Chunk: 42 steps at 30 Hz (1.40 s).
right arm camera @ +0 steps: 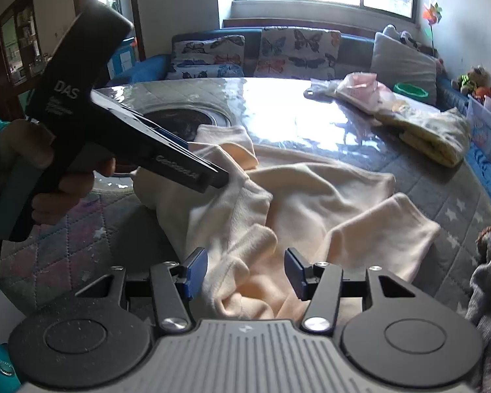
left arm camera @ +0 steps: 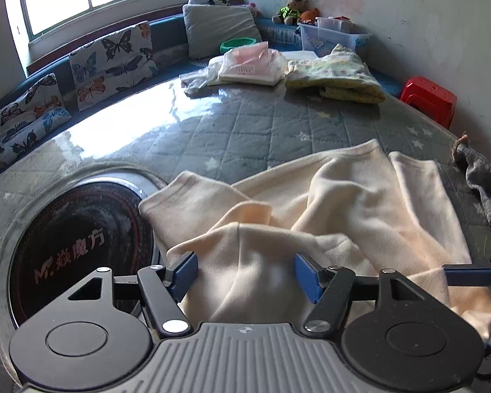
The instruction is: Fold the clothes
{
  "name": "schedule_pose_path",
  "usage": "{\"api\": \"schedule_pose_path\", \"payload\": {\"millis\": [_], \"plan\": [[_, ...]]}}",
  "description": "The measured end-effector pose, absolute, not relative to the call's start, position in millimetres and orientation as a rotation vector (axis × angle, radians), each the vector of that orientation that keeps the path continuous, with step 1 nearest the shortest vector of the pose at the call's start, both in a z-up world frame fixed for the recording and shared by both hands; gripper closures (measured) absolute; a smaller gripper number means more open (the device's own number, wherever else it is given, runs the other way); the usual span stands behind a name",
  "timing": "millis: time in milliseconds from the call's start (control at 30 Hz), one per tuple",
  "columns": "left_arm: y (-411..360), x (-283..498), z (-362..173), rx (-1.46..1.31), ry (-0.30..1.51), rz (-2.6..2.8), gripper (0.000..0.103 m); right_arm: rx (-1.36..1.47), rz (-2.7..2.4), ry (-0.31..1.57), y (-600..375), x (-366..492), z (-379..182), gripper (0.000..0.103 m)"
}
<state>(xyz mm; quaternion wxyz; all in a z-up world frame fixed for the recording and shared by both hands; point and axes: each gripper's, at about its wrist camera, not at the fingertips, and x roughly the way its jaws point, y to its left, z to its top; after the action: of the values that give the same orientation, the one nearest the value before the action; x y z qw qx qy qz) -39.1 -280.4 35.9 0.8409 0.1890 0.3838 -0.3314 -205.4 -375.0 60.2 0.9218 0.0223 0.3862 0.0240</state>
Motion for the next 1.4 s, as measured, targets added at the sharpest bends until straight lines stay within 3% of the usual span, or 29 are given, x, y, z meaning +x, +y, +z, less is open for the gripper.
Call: {"api": "schedule_pose_path", "payload": {"millis": [367, 967, 1167, 1233, 1300, 1400], "plan": [[-254.7, -51.5, 35.2, 0.381, 0.828, -0.722, 0.051, 0.009, 0.156, 0.825, -354.1, -208.5, 54.9, 0.055], [-202.5, -53.9, 51.3, 0.259, 0.847, -0.701, 0.05, 0.045, 0.157, 0.784, -374.1, -171.3, 64.1, 0.055], [-195.7, -39.2, 70.4, 0.223, 0.802, -0.651, 0.043, 0.077, 0.146, 0.816, -376.3, -138.7, 47.0, 0.055], [-193.8, -33.5, 74.3, 0.213, 0.794, -0.634, 0.041, 0.096, 0.154, 0.832, -375.0, -133.6, 41.5, 0.066], [-191.0, -27.8, 78.3, 0.204, 0.788, -0.621, 0.04, 0.096, 0.174, 0.833, -370.4, -134.2, 40.3, 0.086], [-189.3, -25.4, 84.9, 0.198, 0.773, -0.624, 0.039, 0.022, 0.218, 0.783, -351.7, -150.6, 48.8, 0.093]]}}
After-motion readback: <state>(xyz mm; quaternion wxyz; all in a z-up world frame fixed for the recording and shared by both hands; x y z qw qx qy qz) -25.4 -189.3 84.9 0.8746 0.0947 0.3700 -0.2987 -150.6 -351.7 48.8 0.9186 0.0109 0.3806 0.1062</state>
